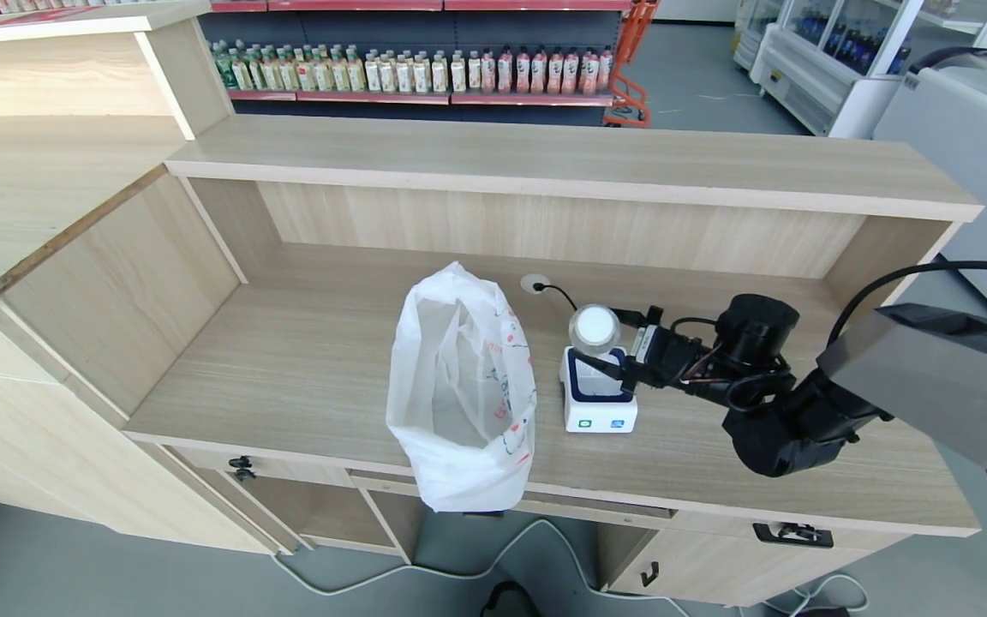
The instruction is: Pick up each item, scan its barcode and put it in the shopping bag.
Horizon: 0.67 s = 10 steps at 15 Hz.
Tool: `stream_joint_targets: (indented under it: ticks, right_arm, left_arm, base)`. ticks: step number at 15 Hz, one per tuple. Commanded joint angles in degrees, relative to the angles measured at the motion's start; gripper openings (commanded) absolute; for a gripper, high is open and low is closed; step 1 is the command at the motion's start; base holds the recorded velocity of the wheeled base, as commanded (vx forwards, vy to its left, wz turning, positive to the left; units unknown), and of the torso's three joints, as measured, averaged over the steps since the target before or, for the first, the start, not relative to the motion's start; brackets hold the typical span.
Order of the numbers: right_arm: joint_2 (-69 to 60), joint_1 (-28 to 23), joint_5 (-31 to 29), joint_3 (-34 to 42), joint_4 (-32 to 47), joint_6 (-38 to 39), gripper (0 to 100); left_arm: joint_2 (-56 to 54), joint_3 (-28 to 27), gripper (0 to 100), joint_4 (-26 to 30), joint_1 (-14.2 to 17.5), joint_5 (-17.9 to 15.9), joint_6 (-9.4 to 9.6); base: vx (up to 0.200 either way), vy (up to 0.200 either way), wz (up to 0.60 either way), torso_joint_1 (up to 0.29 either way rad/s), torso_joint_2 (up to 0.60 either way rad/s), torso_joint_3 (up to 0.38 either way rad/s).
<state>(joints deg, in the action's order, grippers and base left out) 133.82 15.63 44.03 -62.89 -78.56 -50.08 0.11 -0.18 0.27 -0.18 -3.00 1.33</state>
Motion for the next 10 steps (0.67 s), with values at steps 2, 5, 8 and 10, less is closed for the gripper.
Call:
stream_joint_targets:
  ticks: [2,5,8,10]
  right_arm:
    - [0.8,0.0,0.2,-0.7,0.0,0.0,0]
    - [0.7,0.0,0.1,-0.5,-0.7,0.1,0]
    - [-3.7,-0.6,-0.4,4.8,-1.6,4.9,0]
    - [-8.5,-1.3,-0.7,5.9,-7.8,13.2,0]
  left_arm:
    - [0.0,0.0,0,0.0,0.0,0.0,-0.01]
    - [0.0,0.1,0,0.0,0.0,0.0,-0.01]
    - [0.0,0.0,0,0.0,0.0,0.0,-0.01]
    - [0.0,0.0,0,0.0,0.0,0.0,-0.01]
  base:
    - [0.000,0.000,0.00,0.000,0.00,0.000]
    - [0.000,0.000,0.00,0.000,0.00,0.000]
    - [0.000,0.000,0.00,0.000,0.00,0.000]
    - [0.000,0.000,0.00,0.000,0.00,0.000]
